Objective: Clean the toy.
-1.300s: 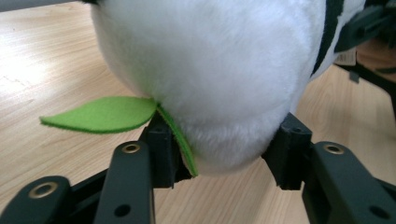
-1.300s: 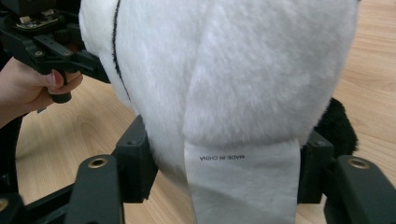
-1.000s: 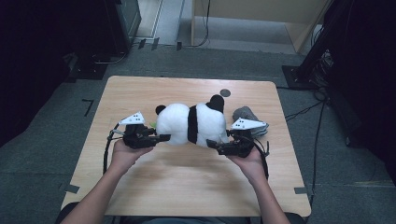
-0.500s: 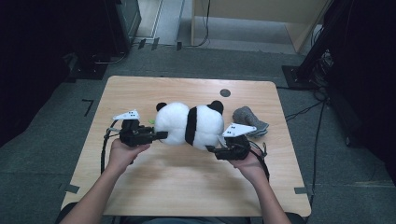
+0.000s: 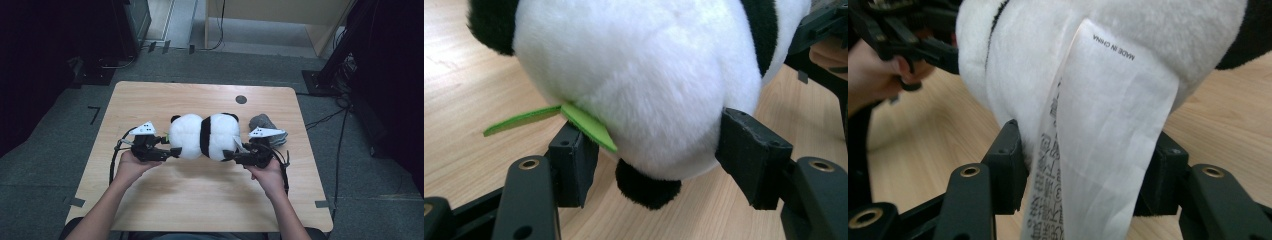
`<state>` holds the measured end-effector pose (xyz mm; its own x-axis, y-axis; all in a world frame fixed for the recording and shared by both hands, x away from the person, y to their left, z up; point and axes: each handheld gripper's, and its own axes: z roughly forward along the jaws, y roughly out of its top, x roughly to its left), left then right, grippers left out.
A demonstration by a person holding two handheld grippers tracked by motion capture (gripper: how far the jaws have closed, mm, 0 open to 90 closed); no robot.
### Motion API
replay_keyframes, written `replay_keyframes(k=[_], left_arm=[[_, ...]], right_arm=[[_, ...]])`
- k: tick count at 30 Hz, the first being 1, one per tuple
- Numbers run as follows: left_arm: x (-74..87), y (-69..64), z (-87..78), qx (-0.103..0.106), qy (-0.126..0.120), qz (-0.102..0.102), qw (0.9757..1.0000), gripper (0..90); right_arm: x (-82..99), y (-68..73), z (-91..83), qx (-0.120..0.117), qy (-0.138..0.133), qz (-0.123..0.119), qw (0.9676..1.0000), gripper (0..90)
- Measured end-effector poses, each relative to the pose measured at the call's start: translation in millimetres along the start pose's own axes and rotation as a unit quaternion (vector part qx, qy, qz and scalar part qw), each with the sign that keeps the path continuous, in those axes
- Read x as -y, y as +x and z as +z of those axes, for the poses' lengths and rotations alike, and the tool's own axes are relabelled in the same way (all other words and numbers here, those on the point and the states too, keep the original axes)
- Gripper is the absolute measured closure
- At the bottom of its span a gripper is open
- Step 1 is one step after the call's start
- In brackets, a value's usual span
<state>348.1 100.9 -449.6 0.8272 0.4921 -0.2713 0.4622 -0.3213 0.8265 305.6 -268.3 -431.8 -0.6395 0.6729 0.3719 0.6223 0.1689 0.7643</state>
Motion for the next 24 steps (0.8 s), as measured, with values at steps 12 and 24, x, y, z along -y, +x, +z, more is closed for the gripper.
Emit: replay_keyframes(k=[12,24], left_arm=[[10.6,2.2,2.8,-0.009,0.020,-0.028,0.9994,35.2],[21.5,10.4,9.7,-0.033,0.061,-0.052,0.9963,36.1]], right_arm=[[2.9,1.1,8.5,0.003,0.013,-0.013,0.9998,39.5],[4.6,5.5,29.8,0.039,0.048,-0.038,0.9974,36.0]])
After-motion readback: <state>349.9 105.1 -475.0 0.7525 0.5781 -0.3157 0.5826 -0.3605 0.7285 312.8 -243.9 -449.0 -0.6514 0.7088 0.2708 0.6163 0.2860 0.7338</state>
